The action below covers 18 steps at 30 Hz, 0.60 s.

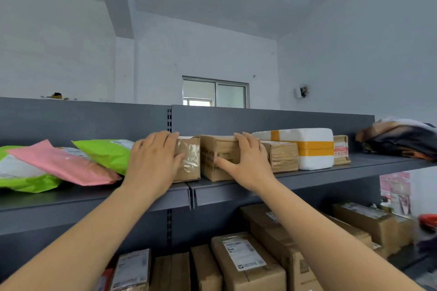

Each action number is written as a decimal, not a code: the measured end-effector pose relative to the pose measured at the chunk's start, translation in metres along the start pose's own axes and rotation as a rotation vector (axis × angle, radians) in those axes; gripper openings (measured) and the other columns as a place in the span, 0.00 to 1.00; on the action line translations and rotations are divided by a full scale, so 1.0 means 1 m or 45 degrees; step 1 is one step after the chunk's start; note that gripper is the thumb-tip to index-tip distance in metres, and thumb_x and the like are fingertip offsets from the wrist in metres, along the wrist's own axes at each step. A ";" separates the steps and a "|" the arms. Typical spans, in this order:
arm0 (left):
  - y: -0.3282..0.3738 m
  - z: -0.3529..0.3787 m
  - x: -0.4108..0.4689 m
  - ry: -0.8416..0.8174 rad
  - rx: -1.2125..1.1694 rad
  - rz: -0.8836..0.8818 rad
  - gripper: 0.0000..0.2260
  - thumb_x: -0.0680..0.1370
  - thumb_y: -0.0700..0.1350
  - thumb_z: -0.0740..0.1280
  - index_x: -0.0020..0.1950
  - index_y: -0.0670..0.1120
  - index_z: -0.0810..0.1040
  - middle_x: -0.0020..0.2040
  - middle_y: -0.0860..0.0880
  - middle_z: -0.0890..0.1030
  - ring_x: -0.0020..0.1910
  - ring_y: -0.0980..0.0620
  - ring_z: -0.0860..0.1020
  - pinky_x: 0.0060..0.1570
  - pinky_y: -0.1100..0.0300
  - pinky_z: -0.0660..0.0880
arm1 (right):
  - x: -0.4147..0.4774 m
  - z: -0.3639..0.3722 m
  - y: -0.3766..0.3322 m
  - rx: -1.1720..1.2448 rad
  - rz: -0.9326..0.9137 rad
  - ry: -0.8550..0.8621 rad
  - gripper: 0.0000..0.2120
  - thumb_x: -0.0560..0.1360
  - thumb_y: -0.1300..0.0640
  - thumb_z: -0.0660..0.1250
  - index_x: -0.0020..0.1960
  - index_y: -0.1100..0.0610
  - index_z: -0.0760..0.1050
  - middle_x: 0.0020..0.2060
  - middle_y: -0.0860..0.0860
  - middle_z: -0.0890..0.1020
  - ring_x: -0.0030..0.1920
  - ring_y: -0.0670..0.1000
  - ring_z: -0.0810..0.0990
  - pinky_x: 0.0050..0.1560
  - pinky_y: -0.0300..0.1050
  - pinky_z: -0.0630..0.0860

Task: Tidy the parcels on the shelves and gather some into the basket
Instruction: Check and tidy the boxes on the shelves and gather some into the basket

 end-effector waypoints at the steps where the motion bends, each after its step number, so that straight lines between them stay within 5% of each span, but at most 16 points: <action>1: -0.005 0.005 0.000 -0.039 -0.015 -0.009 0.19 0.72 0.48 0.72 0.59 0.42 0.78 0.53 0.43 0.80 0.51 0.40 0.79 0.48 0.48 0.75 | -0.001 0.006 -0.002 -0.003 -0.034 -0.072 0.38 0.73 0.38 0.65 0.76 0.48 0.52 0.76 0.47 0.52 0.75 0.57 0.49 0.74 0.55 0.53; 4: -0.009 0.006 0.002 -0.031 -0.065 -0.011 0.20 0.69 0.47 0.74 0.58 0.42 0.78 0.52 0.42 0.79 0.49 0.39 0.78 0.45 0.47 0.75 | -0.008 0.007 -0.007 0.062 -0.136 -0.058 0.36 0.74 0.41 0.65 0.76 0.46 0.53 0.76 0.46 0.52 0.76 0.53 0.49 0.75 0.55 0.55; 9: -0.009 0.007 0.002 0.008 -0.095 0.026 0.20 0.70 0.47 0.74 0.59 0.41 0.77 0.53 0.42 0.79 0.50 0.38 0.77 0.46 0.46 0.75 | -0.013 -0.047 0.024 -0.018 -0.083 0.421 0.27 0.77 0.48 0.63 0.74 0.50 0.60 0.73 0.50 0.61 0.72 0.50 0.59 0.70 0.45 0.58; 14: -0.004 0.002 0.001 0.076 -0.055 0.025 0.22 0.73 0.53 0.66 0.62 0.42 0.75 0.58 0.43 0.78 0.56 0.39 0.75 0.50 0.44 0.75 | 0.006 -0.053 0.089 -0.518 0.154 0.183 0.31 0.75 0.38 0.61 0.74 0.48 0.59 0.74 0.53 0.58 0.72 0.59 0.56 0.71 0.54 0.59; 18: 0.042 -0.016 0.004 0.191 -0.033 0.080 0.27 0.73 0.59 0.57 0.67 0.45 0.72 0.64 0.46 0.73 0.63 0.43 0.69 0.52 0.45 0.73 | 0.012 -0.045 0.105 -0.474 0.150 0.120 0.31 0.71 0.33 0.63 0.69 0.47 0.64 0.72 0.53 0.60 0.71 0.59 0.57 0.67 0.55 0.62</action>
Point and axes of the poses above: each hand's wrist, its own x-axis towards the middle knuckle, its own z-axis out of the palm, y = z × x, the point moved 8 cm from there along x, towards the middle knuckle
